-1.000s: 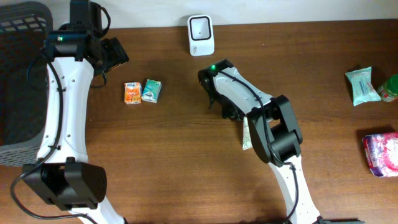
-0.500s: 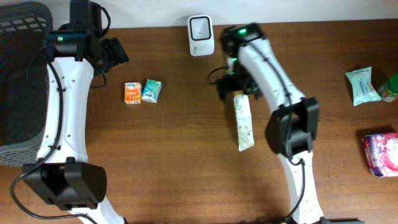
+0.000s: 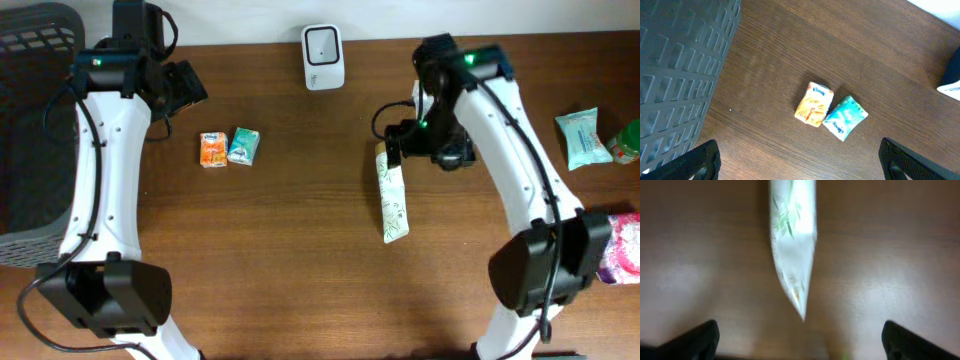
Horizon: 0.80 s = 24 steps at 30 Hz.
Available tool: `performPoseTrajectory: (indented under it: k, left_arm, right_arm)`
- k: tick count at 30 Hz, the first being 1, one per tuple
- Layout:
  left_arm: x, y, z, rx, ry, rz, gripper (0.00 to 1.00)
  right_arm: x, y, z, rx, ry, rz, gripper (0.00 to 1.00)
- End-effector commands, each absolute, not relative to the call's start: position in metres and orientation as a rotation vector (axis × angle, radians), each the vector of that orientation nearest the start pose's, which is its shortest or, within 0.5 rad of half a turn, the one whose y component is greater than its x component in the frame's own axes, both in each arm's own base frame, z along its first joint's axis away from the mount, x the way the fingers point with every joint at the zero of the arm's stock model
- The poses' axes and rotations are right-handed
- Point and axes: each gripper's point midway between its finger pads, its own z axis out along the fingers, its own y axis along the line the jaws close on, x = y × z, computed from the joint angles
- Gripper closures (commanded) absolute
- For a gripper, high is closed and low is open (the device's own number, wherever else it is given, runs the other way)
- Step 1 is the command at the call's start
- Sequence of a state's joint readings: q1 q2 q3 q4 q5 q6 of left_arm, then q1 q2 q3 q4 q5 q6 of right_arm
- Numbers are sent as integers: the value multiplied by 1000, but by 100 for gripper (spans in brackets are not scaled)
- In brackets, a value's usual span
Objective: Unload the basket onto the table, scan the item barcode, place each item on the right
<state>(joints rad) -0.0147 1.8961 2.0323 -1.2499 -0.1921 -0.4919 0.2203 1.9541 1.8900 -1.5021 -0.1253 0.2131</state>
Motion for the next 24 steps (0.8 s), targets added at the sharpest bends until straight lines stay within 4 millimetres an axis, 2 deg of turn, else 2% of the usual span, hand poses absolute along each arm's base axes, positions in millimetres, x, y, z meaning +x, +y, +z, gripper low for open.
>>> performPoseTrajectory:
  k: [1,4,7,10,12,15,16,17,19,21,23,24]
  left_arm:
    - [446,27,238,-695,2559,99,1]
    - [446,27,238,-695,2559,98,1]
    - [446,27,238,-695,2559,99,1]
    - [446,27,238,-695,2559,99,1]
    - [446,27,238,-695,2559,98,1]
    - [446,26,238,-693,2560,98,1]
    - [446,26,238,-693,2560,98,1]
    - [446,26,238,-693,2560,98,1]
    - [446,26,238,-692,2560,98,1]
    - [446,26,238,-693,2560,98,1]
    - [446,26,238,-693,2560,98,1]
    - [446,26,238,-693,2560,98,1]
  right_arm:
    - [346,113,108,-60,3228,322,1]
    - [351,115,64,-51,3191,366,1]
    - [357,113,47,-30,3151,385,1]
    - [364,117,39,-38,3110,419,1]
    - [361,117,26,12,3109,421,1]
    - [358,121,19,22,3104,463,2]
    - [359,122,18,20,3099,476,7]
    - [360,125,16,17,3087,500,15]
    - [361,126,13,23,3076,502,23]
    - [363,126,11,49,3069,505,37]
    - [365,127,12,47,3061,508,53]
    - [366,127,12,45,3056,513,68]
